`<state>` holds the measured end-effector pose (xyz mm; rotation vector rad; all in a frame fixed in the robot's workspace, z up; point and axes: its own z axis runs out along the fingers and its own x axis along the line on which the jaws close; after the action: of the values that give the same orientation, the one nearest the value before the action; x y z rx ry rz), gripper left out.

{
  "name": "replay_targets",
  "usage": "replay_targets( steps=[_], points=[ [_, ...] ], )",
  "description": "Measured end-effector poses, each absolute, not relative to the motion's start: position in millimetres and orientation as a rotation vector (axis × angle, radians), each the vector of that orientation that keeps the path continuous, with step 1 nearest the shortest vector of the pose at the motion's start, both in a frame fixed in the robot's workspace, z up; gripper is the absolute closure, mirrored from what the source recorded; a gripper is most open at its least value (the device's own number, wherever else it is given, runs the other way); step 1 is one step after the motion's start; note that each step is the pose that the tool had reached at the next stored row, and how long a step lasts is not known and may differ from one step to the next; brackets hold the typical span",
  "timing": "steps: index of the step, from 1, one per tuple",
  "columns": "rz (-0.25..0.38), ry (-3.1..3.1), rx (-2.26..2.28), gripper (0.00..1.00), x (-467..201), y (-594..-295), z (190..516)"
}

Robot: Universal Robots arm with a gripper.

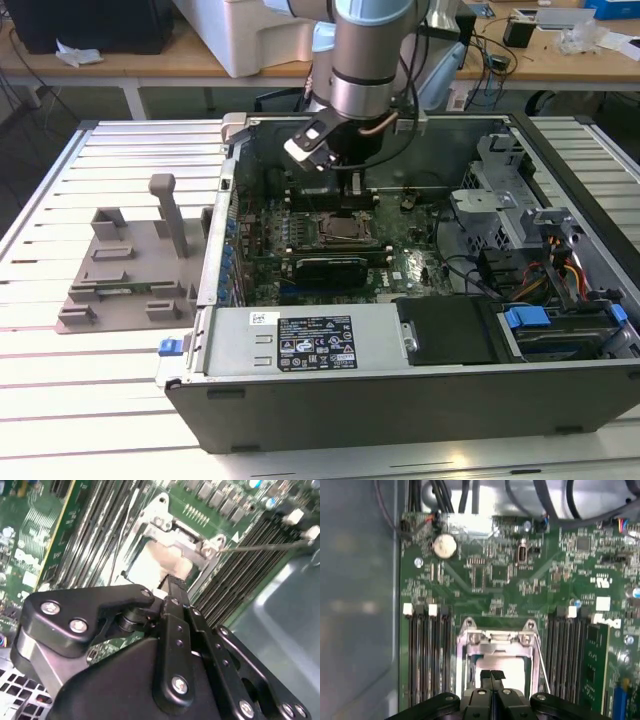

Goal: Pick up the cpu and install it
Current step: 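Close the cpu cover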

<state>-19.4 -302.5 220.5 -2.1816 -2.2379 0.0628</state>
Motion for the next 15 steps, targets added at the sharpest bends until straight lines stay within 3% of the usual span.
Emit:
replay_targets(
  steps=[15],
  points=[
    [0.04, -2.269, -2.129, 0.89, -48, -314, 207]
  ],
)
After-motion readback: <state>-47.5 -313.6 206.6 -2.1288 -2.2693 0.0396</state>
